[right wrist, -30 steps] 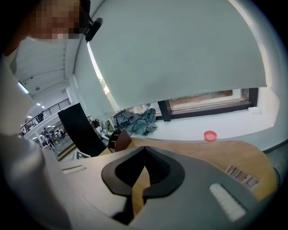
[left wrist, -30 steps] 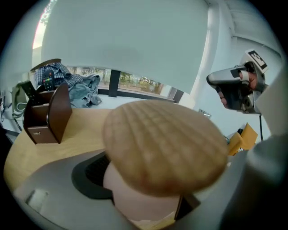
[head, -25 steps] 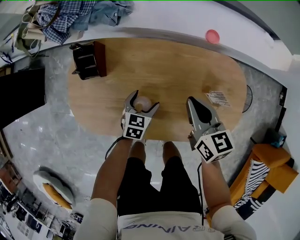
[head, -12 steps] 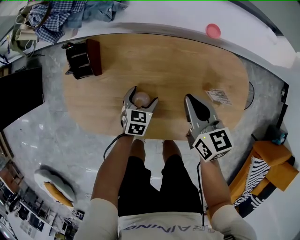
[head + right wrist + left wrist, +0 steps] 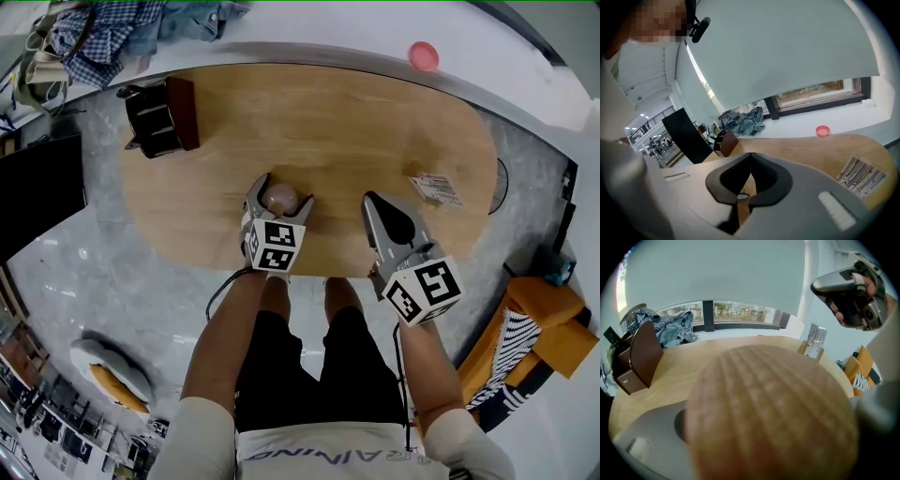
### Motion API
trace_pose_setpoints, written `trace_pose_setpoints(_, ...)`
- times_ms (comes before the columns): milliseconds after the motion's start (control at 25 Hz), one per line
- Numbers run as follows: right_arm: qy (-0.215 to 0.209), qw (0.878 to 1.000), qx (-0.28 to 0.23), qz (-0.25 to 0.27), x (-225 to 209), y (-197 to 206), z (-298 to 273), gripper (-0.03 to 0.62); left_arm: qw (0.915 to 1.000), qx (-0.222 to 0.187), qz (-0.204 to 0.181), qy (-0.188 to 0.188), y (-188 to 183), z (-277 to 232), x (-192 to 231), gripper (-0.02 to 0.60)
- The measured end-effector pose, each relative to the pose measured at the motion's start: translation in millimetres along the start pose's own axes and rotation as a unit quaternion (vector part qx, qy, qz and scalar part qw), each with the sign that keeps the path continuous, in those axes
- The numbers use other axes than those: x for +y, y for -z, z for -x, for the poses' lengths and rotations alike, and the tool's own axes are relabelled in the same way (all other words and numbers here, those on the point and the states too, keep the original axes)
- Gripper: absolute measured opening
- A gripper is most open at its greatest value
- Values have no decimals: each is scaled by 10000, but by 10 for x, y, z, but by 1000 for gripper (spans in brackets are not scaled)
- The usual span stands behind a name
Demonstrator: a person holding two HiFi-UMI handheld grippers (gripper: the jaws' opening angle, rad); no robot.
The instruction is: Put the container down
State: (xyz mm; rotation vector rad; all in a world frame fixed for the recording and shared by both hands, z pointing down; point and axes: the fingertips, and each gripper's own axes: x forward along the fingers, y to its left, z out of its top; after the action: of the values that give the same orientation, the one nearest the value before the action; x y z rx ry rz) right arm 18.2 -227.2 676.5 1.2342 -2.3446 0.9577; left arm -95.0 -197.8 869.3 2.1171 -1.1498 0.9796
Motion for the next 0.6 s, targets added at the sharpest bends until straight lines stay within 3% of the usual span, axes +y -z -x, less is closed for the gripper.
trace_pose_setpoints(360,5,10000,-27,-55,-46,-15,21,14,9998,-115,-81,-168,0,0,2,426)
trace_pose_setpoints(600,11,10000,-49,-77,-47,-28,43,14,9998,-155,-49,-62,17,29,-48,435)
